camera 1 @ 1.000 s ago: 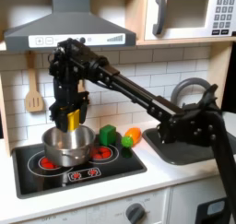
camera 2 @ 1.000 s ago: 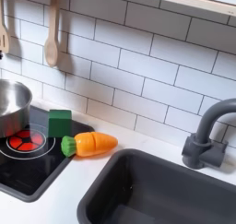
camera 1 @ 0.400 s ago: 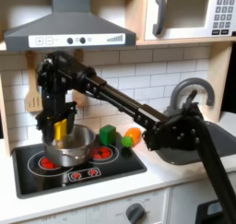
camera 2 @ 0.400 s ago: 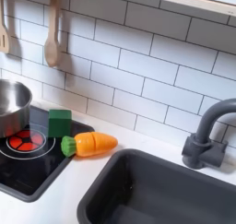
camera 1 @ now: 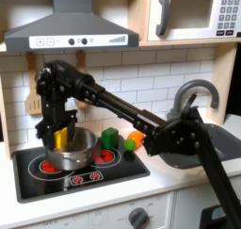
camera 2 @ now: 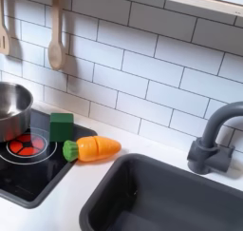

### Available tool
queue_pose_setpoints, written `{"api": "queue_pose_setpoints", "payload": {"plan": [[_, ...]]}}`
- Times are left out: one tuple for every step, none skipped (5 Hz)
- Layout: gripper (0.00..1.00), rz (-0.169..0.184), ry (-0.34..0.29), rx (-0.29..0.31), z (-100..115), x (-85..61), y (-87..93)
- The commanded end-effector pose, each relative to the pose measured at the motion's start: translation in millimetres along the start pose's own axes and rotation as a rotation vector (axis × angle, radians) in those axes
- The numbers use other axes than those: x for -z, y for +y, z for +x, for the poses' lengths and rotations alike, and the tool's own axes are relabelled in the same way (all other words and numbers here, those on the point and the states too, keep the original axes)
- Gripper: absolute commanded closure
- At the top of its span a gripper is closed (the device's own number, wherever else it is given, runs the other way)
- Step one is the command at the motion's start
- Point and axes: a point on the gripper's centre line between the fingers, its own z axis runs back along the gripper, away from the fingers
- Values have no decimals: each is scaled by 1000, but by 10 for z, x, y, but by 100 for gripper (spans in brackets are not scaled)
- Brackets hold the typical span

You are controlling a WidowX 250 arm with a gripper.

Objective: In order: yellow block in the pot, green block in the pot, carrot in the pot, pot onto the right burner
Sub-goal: 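Put the yellow block in the pot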

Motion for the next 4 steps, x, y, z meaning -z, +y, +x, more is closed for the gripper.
{"api": "queue_pose_setpoints", "payload": {"plan": [[100,0,-2,20,19,47,-41],[100,-4,6,32,19,74,-95],[100,-5,12,39,19,105,-143],[100,-3,15,31,16,105,-138]]}}
